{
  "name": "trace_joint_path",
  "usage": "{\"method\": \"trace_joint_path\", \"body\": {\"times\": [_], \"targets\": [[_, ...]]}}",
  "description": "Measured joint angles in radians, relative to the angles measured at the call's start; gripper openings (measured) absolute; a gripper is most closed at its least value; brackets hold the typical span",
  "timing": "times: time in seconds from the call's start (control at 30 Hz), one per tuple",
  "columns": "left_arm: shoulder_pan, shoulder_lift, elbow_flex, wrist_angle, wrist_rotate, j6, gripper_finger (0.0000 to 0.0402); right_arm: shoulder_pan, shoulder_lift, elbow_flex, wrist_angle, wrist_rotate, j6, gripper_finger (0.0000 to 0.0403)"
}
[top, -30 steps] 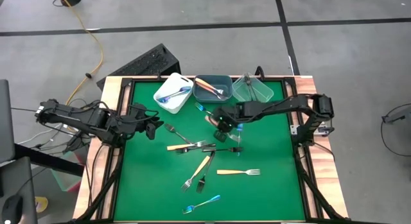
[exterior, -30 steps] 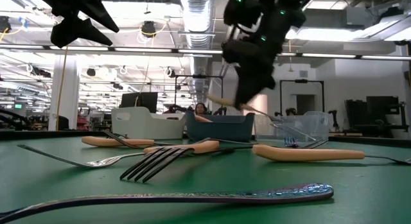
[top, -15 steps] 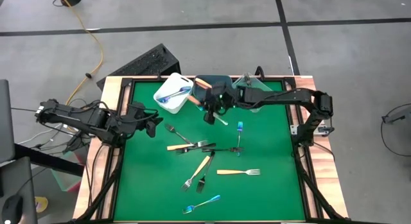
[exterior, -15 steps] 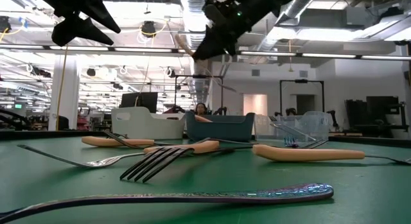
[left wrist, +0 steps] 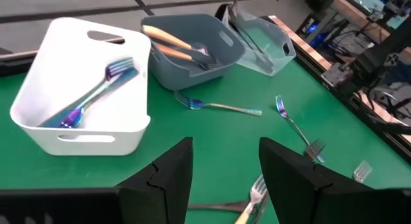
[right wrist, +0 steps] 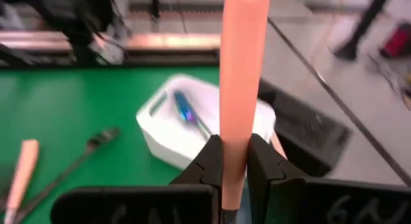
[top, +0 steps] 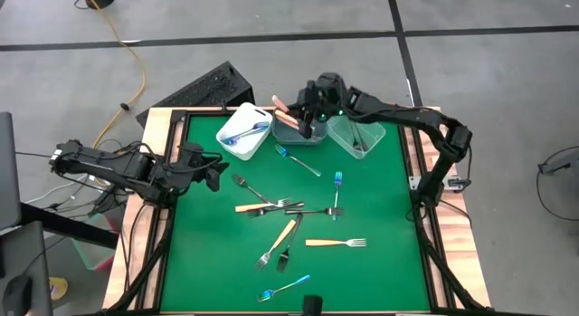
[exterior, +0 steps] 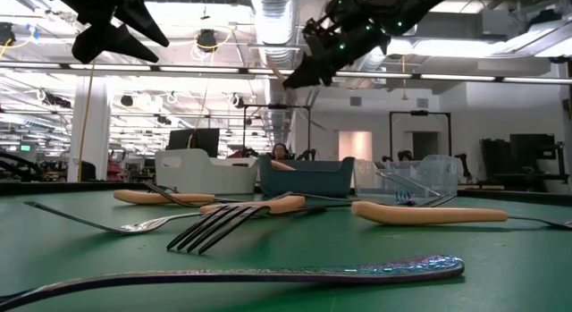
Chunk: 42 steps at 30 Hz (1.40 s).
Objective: Sort silverware by color (type)
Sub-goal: Put the yellow fork into the blue bin
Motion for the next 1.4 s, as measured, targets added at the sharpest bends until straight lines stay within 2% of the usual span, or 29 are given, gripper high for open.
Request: {"method": "trace_joint_path", "body": {"times": [0.1,0.37,0.77,0.87,1.03,1.2,1.4], "targets": [[0.0,0.0,0.0,0.0,-0.023,-0.001,0.0162,-0.039,0.0,-0.006,0.07,-0.09,-0.005,0.0042],[0.0,0.0,0.0,0.0,-0.034,-0.01,0.0162,-0.098,0.001,-0.145,0.25,-0.157,0.056,0.0042],[0.0,0.0,0.0,0.0,-0.083,-0.045,0.0162,-0.163,0.001,-0.3,0.374,-0.192,0.043,0.0042],[0.0,0.0,0.0,0.0,-0.083,-0.046,0.0162,-0.192,0.003,-0.327,0.412,-0.243,0.076,0.0042],[0.0,0.0,0.0,0.0,-0.086,-0.078,0.0162,-0.21,0.076,-0.319,0.427,-0.32,0.138,0.0043],[0.0,0.0,0.0,0.0,-0.087,-0.09,0.0162,-0.201,0.143,-0.298,0.424,-0.319,0.159,0.0043],[0.0,0.0,0.0,0.0,-0.092,-0.105,0.0162,-0.203,0.166,-0.28,0.408,-0.315,0.164,0.0046]]}}
